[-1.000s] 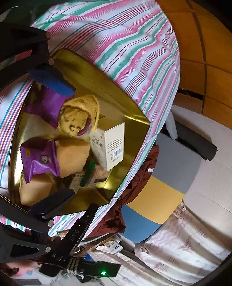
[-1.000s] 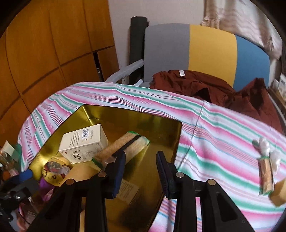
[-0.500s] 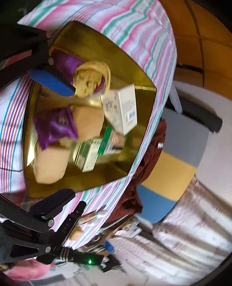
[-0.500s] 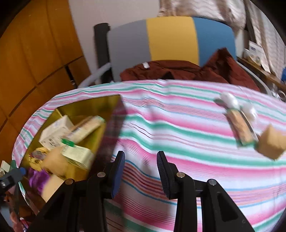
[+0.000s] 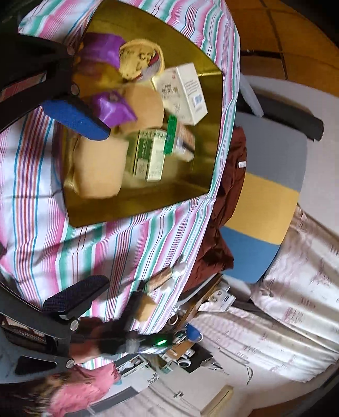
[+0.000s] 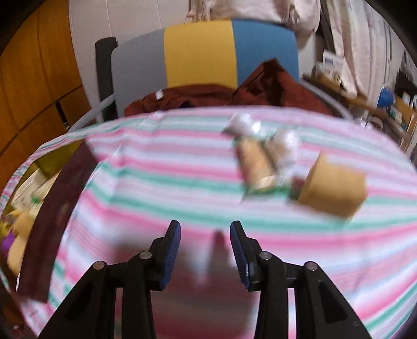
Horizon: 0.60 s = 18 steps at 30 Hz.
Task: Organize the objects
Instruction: 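Move the right tool to the remaining tan sponge and grasp it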
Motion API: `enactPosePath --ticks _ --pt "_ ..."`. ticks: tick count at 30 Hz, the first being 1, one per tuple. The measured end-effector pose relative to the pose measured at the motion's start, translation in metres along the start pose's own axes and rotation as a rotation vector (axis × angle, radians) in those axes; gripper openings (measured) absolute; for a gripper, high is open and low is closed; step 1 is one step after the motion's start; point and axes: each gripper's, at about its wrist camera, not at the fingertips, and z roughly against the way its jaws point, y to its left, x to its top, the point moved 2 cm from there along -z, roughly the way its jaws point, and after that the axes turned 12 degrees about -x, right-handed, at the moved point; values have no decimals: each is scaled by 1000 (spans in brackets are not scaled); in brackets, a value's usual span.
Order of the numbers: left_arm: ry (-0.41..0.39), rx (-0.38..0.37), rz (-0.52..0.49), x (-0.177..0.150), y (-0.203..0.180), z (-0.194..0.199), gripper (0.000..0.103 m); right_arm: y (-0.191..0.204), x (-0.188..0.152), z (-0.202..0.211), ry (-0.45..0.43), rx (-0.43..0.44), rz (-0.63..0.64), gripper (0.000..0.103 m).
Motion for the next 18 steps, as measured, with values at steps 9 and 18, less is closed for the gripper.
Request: enactPosePath --ticks 9,18 --pt "15 35 8 -5 -5 8 103 -32 54 -64 109 -123 -69 47" --pt "39 37 -10 -4 -14 0 103 -11 26 -25 87 157 -66 51"
